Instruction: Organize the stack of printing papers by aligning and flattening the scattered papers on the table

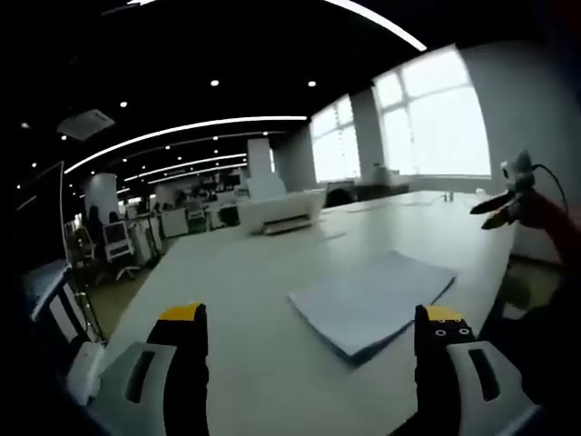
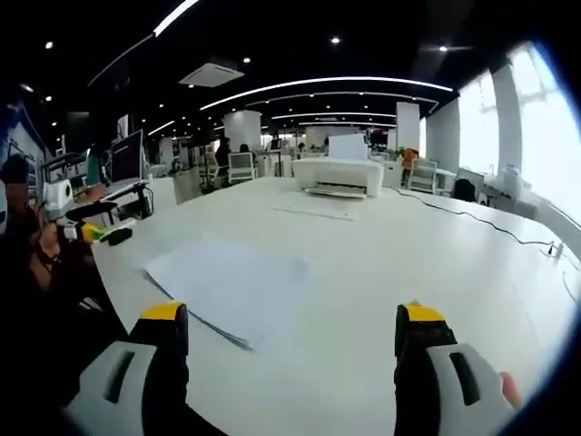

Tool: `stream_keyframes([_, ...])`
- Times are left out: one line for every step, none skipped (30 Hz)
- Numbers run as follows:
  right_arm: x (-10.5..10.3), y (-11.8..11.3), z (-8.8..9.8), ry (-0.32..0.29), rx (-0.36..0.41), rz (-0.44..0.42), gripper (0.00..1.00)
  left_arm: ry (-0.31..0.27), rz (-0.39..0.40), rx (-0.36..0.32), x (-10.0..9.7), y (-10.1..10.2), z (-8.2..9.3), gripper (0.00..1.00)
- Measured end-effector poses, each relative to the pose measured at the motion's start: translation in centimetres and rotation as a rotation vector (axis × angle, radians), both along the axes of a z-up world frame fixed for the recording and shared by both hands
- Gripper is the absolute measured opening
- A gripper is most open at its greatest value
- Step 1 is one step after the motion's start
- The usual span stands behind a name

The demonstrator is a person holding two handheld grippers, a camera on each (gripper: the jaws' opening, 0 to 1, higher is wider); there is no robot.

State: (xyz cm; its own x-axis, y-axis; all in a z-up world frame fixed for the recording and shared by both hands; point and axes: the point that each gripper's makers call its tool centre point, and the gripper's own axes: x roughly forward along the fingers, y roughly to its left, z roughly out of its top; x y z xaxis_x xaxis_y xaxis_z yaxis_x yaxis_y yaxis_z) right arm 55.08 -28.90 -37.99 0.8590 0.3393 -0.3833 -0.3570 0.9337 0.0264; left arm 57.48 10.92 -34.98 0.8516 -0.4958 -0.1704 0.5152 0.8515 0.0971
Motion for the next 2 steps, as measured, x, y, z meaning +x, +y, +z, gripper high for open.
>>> stream_keyframes([0.01, 0.03, -0.01, 0.0, -0.001, 0.001, 0.9, -0.001, -0.002, 0.001, -0.02, -0.05, 0.02, 0.97])
stream_keyframes([0.03, 0.03, -0.02, -0.001, -0.002, 0.001, 0.9, -0.001, -0.003, 0.004, -0.06, -0.1, 0.03, 0.97])
